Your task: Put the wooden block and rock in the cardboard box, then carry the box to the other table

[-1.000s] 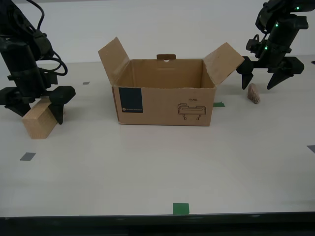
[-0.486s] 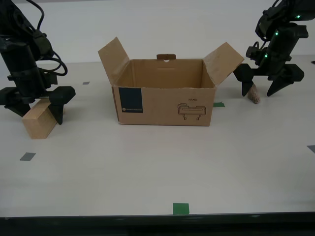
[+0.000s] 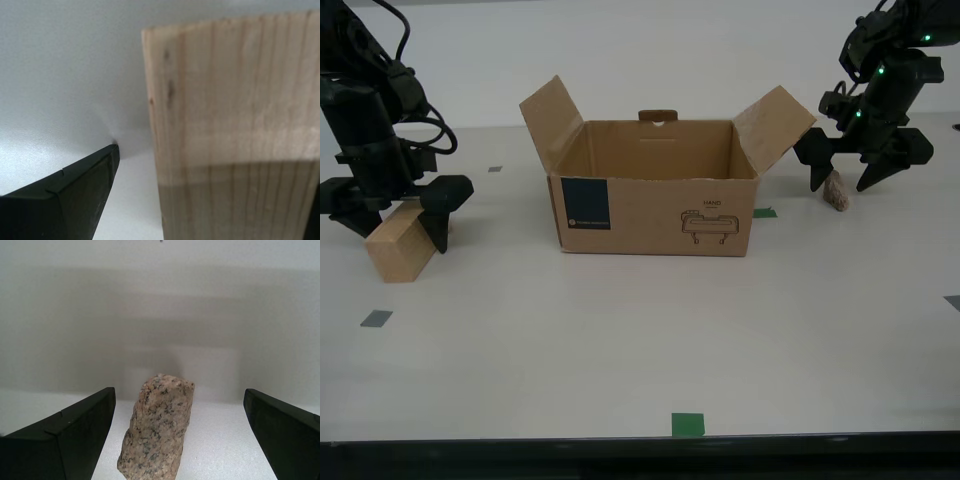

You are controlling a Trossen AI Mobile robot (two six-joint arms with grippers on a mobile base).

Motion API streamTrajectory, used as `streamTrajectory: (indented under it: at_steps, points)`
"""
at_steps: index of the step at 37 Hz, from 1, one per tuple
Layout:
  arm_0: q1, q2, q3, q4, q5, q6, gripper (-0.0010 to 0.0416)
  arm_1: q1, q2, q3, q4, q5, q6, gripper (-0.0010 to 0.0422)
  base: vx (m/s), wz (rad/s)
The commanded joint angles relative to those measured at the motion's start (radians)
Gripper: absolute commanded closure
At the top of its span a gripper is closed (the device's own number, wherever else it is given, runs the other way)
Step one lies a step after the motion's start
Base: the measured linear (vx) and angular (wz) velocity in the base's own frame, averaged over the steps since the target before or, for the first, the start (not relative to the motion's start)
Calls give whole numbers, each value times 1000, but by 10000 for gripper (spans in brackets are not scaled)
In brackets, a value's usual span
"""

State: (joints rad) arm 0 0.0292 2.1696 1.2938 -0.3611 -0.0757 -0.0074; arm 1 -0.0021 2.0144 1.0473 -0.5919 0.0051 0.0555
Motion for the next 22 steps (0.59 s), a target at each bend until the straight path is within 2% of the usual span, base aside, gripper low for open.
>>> streamTrajectory:
  at_steps: [1, 10, 17, 22]
  points:
    - [0, 0, 0, 1, 3, -1, 43, 0, 3, -2, -9, 6, -3, 53, 0, 0]
    - [1, 0, -15, 4, 3, -2, 37, 0, 3, -2, -10, 6, -3, 53, 0, 0]
    - [1, 0, -37, 20, 3, -2, 60, 0, 3, -2, -11, 6, -3, 54, 0, 0]
    - [1, 0, -39, 25, 3, -4, 81, 0, 3, -2, -12, 6, -4, 73, 0, 0]
